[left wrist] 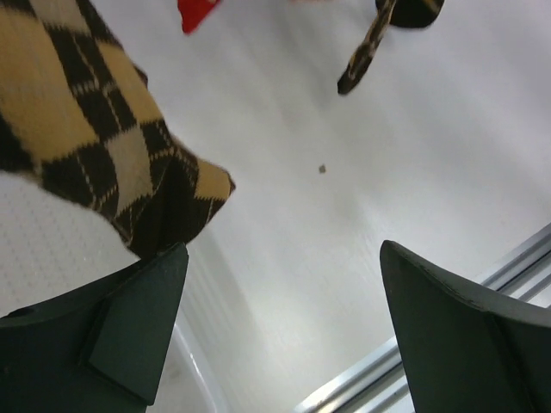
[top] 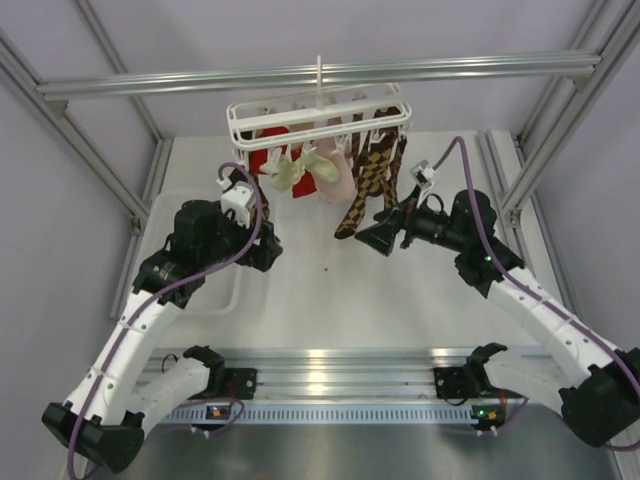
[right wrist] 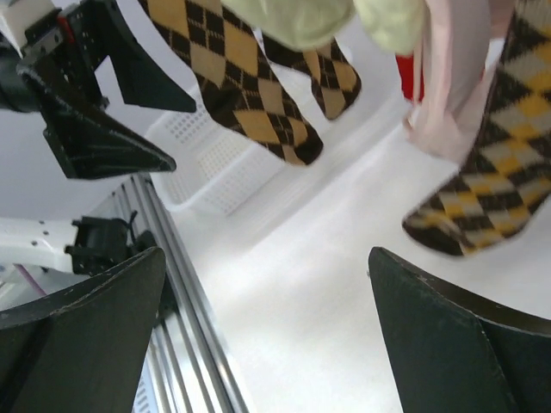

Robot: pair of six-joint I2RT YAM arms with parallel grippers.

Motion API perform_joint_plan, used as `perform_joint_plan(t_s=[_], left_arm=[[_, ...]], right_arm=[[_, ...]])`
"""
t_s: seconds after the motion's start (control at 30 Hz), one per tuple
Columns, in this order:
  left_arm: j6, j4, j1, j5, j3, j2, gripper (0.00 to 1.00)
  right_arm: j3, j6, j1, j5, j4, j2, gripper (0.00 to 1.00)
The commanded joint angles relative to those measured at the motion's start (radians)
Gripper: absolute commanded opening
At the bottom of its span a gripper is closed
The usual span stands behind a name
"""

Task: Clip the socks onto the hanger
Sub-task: Reset both arms

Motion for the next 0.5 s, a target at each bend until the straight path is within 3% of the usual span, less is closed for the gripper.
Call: perform_joint_plan(t_s=[0.0,0.3,0.47], left_arm=[[0.029,-0.182,0.030,-0.069,0.010,0.005,0.98],[-0.073,-0.236,0.215,-0.085,0.082,0.068,0.98],[-0.068,-0.223,0.246,-0.157,0.079,0.037,0.98]], right_arm=[[-0.045,-0.138,-0.007,0.048,-0.111,-0.117,1.00],[-0.121,-0.207,-0.067,0.301,-0.455,-0.432,1.00],[-0.116,-0.256,-0.090,0.379,-0.468,-0.525,1.00]])
